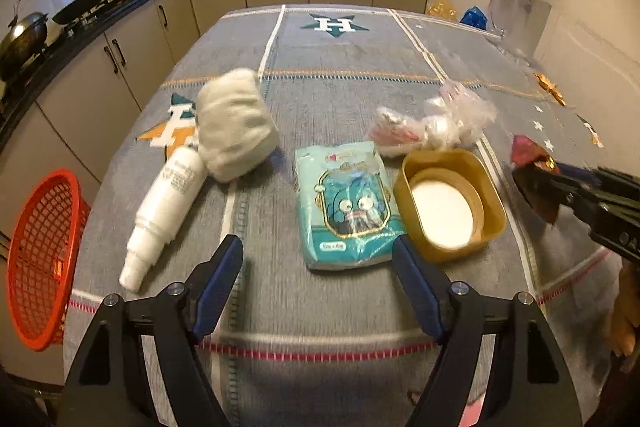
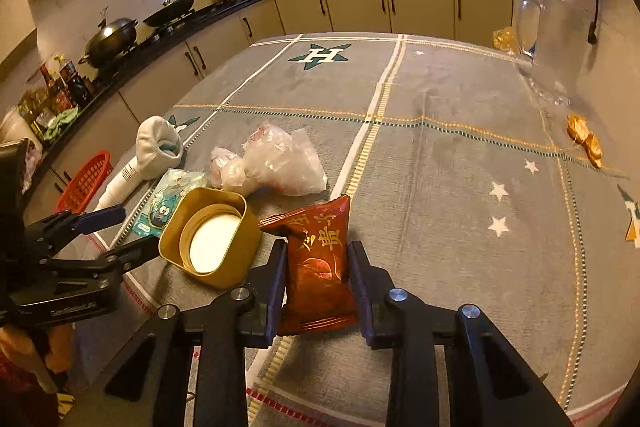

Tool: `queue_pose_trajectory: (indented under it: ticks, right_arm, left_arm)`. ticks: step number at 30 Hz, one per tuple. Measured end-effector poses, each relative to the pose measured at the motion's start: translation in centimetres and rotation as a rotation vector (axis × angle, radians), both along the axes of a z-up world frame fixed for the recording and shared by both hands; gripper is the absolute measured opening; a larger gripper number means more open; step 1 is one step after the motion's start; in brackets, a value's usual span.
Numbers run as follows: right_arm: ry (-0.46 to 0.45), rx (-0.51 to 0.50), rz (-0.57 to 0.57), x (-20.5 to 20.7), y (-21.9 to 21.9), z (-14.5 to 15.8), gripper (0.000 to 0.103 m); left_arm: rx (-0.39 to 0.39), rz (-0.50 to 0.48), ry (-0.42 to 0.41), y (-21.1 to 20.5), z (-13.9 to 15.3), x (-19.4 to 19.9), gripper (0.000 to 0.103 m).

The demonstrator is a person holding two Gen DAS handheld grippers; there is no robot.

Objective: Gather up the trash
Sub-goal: 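Grasp the red snack bag with the right tool, then grasp the teal wet-wipe pack with the left tool while the right tool holds the snack bag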

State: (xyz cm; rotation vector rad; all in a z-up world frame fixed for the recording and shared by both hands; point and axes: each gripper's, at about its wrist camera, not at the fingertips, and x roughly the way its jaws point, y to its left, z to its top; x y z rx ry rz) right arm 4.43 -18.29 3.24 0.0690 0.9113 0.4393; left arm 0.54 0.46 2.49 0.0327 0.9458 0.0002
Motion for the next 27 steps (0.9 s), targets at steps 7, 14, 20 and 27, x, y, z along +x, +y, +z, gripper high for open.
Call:
queue_pose_trajectory:
  ticks: [7,14,20,27]
  right_arm:
    - [0.012,0.020,-0.015,0.0,-0.2,0.1,0.033]
    - [0.013,0.031,-0.017,0.0,-0.2,0.1,0.033]
    - [0.016,0.037,-0.018,0.0,-0.3,0.1,0.033]
    - [0.012,0.035,-0.013,-0.1,-0.1,0.1,0.033]
  left_arm:
    - [-0.018,-0.009,0.008,-0.3,0.2,1.7,0.076]
    - [-0.069,-0.007,0.035,0.0,-0.4,4.3,0.045]
    - [-0.063,-0.031,0.031,-0.6,-0.6,3.9,0.049]
    - [0.013,-0.053,0.020,-2.0,-1.4,3.8,0.041]
